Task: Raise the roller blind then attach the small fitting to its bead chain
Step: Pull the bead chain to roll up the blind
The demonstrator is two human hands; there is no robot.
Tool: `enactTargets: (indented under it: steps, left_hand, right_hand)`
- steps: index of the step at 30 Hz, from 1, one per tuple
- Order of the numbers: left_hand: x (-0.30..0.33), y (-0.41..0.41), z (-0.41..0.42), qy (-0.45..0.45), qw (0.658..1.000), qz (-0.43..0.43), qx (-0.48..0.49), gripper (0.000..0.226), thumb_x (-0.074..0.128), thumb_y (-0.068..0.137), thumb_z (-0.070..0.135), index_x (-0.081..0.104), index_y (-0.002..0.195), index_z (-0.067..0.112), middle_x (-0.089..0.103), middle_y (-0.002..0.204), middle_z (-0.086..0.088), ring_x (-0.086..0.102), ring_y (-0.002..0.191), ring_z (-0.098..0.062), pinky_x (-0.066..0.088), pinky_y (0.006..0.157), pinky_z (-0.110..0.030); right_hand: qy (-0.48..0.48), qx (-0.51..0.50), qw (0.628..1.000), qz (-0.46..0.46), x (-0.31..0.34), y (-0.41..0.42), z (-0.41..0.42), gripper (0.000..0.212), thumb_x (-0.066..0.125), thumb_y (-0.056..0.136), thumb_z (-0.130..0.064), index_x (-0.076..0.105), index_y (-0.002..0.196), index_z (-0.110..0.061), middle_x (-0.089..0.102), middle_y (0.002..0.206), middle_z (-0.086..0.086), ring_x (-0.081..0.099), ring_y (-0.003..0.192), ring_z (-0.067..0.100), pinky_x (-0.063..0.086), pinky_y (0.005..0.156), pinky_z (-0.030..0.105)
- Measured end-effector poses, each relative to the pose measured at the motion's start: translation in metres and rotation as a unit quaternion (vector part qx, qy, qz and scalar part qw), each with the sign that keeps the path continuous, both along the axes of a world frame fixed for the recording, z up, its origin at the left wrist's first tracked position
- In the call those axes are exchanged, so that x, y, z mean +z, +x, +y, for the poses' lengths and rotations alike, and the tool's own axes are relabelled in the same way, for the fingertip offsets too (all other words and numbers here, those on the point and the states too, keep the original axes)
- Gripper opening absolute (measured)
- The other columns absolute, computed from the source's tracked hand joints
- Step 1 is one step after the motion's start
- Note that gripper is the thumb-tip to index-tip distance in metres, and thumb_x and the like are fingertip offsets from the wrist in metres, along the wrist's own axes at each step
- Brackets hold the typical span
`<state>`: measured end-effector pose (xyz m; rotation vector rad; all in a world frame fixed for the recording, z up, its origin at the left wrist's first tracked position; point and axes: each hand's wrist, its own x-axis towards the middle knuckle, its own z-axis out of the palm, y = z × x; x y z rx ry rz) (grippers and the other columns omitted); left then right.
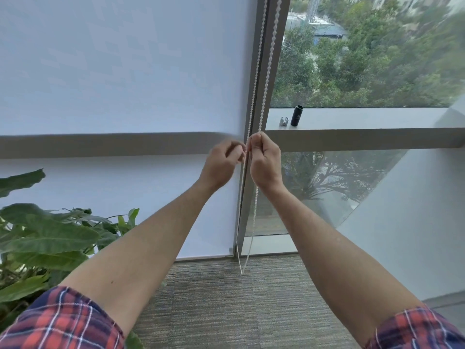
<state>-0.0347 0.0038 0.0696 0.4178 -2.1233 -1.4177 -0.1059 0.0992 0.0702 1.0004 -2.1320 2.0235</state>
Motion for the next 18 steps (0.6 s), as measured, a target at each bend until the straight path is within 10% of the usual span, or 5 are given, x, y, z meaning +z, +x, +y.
enactTargets:
  steps: [6, 10, 18]
  left_hand:
    - [0.059, -0.011, 0.017, 0.049, 0.989, 0.131, -0.051, 0.027, 0.042, 0.102, 0.028, 0.066, 0.097, 0.019, 0.066, 0.08, -0.002, 0.063, 0.079, -0.019, 0.052, 0.074, -0.037]
    - [0.086, -0.012, 0.027, 0.116, 0.963, 0.235, -0.062, 0.036, 0.032, 0.107, 0.027, 0.062, 0.096, 0.009, 0.05, 0.06, -0.001, 0.047, 0.048, -0.015, 0.041, 0.045, -0.028]
    - [0.079, -0.008, 0.049, 0.091, 0.969, 0.229, -0.015, 0.041, 0.037, 0.106, 0.025, 0.043, 0.065, 0.021, 0.036, 0.051, 0.009, 0.031, 0.04, -0.007, 0.026, 0.039, -0.02]
  right_hand:
    - [-0.017, 0.012, 1.0, -0.01, 0.0, 0.02, -0.007, 0.048, 0.042, 0.099, -0.013, 0.048, 0.061, -0.042, 0.05, 0.054, -0.023, 0.038, 0.052, 0.001, 0.031, 0.056, 0.025]
    - [-0.013, 0.006, 1.0, 0.005, -0.01, 0.033, -0.01, 0.045, 0.042, 0.099, -0.012, 0.038, 0.062, -0.037, 0.047, 0.053, -0.02, 0.036, 0.05, 0.004, 0.029, 0.056, 0.034]
    - [0.005, 0.018, 1.0, -0.005, -0.02, 0.043, 0.002, 0.041, 0.039, 0.089, -0.002, 0.034, 0.06, -0.03, 0.036, 0.051, -0.007, 0.028, 0.052, 0.01, 0.023, 0.05, 0.037]
